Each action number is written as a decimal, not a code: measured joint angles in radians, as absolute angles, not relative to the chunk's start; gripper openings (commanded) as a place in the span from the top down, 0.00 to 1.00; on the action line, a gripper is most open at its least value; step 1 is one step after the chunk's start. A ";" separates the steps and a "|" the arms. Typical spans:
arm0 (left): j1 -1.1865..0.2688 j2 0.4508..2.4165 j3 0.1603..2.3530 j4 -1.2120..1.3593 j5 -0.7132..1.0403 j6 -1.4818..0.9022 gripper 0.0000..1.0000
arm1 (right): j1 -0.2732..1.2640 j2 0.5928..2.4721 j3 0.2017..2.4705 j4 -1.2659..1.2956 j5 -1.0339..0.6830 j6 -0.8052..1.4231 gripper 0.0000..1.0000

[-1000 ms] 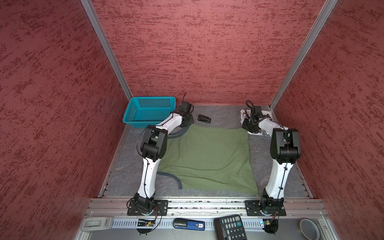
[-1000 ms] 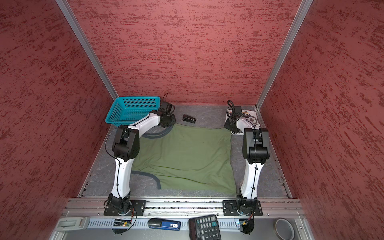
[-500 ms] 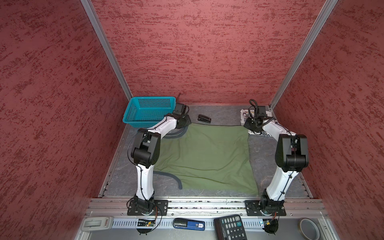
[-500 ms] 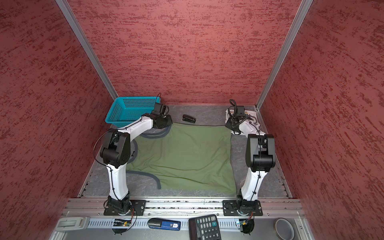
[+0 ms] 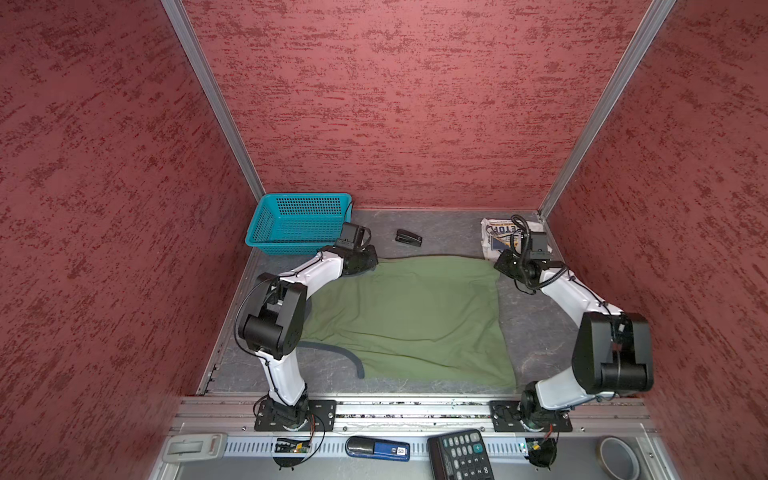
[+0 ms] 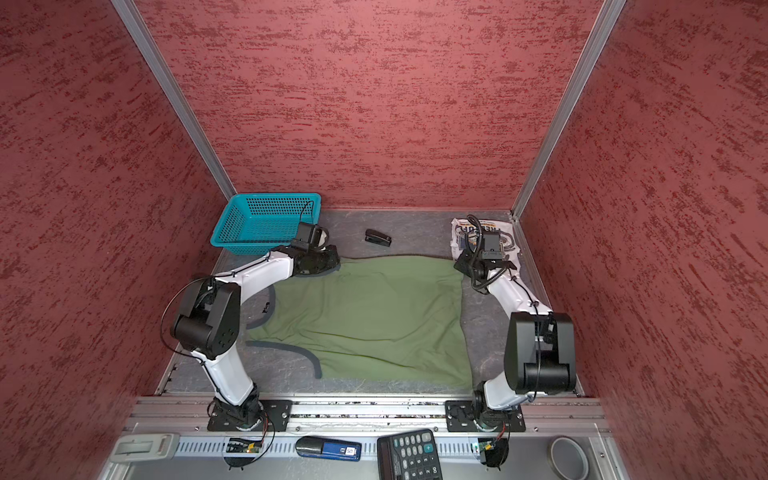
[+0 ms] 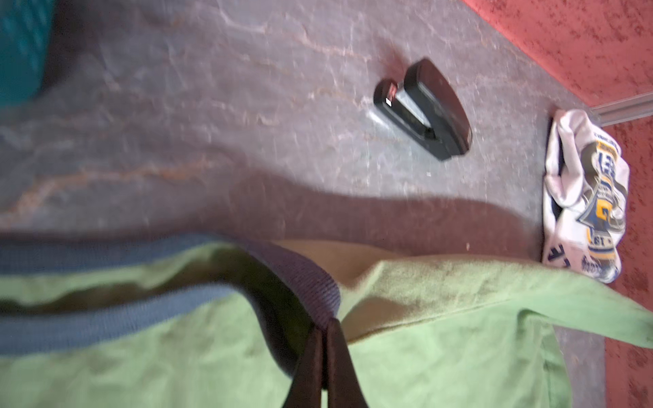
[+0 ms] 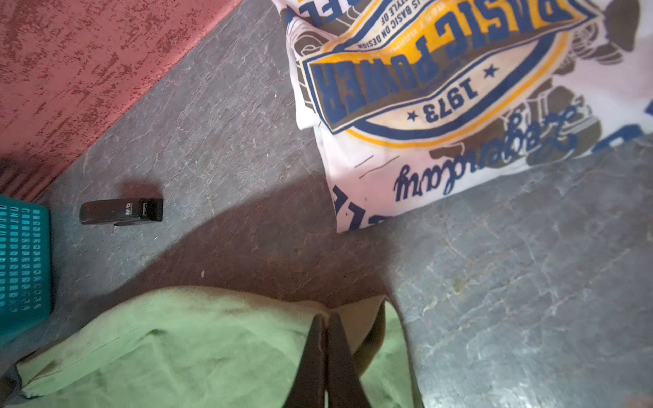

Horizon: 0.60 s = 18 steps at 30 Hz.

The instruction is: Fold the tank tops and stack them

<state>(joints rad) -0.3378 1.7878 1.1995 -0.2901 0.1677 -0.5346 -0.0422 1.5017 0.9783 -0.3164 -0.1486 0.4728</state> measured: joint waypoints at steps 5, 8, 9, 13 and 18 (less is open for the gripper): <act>-0.360 1.681 1.082 -0.270 0.183 -0.546 0.94 | -0.043 1.392 0.860 -0.299 -0.159 0.482 0.98; -0.370 1.608 1.004 -0.254 0.187 -0.564 0.92 | -0.043 1.343 0.793 -0.295 -0.157 0.488 0.98; -0.372 1.584 0.974 -0.246 0.192 -0.575 0.92 | -0.043 1.330 0.771 -0.295 -0.157 0.490 0.98; -0.382 1.507 0.857 -0.215 0.206 -0.622 0.89 | -0.044 1.283 0.693 -0.291 -0.154 0.505 0.98; -0.422 1.460 0.764 -0.206 0.200 -0.669 0.85 | -0.044 1.256 0.620 -0.282 -0.154 0.528 0.98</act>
<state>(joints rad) -0.4221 1.4597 0.7639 -0.2062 0.2001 -0.6685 -0.0441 1.2564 0.6205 -0.2825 -0.1535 0.5282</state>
